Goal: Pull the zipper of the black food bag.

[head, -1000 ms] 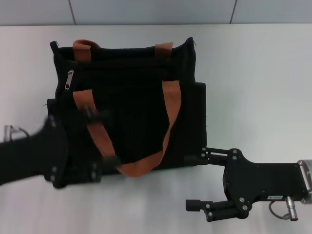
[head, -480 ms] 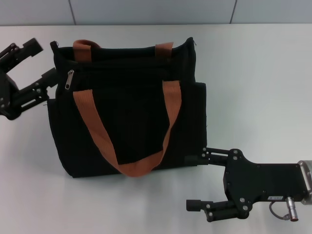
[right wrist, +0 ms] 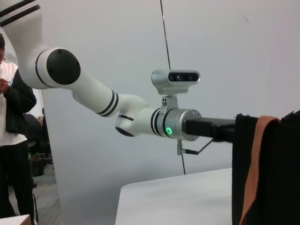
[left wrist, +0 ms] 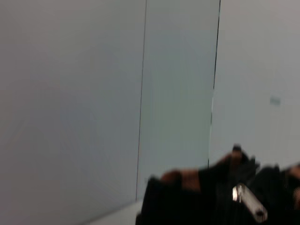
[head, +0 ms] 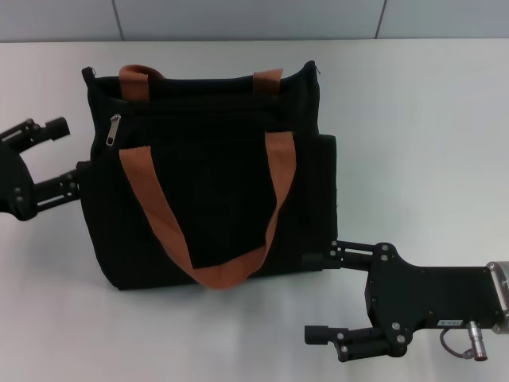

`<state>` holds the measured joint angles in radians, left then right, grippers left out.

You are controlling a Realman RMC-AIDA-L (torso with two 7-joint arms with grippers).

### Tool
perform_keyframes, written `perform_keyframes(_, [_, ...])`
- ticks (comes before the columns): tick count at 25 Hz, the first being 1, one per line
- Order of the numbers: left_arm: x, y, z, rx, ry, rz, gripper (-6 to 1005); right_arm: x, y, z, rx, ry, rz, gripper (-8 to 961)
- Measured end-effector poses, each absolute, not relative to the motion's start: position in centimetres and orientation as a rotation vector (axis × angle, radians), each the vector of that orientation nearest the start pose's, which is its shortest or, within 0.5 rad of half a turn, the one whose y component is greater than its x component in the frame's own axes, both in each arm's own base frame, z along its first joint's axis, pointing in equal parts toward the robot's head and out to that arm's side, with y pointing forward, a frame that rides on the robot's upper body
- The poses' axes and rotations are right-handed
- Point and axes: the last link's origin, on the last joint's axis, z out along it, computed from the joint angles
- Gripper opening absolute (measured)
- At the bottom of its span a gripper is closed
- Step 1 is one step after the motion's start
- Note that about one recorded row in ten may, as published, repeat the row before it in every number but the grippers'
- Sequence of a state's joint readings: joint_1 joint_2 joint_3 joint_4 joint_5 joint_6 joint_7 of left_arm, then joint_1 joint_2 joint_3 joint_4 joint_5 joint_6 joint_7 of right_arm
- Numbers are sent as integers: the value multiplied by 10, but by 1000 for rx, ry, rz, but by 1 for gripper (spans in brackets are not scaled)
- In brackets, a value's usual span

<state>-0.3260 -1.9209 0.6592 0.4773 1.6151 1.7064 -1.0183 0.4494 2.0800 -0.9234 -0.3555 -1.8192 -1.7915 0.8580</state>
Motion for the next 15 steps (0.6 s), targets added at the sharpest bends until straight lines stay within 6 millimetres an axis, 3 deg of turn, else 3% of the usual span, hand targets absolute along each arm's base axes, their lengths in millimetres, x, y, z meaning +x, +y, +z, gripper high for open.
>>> perform_keyframes(3, [-329,284,65,-2445,-404,-825,807,257,241,-51,-2929,193,1089,822])
perform_keyframes(8, [-319,298,44,-2525,-343,-744,777,256,241,-51,-2930,192,1093,822])
perform_keyframes(15, [-318,302,53,-2416,-308,-789,736,256,242,-49,-2918,194,1103,822])
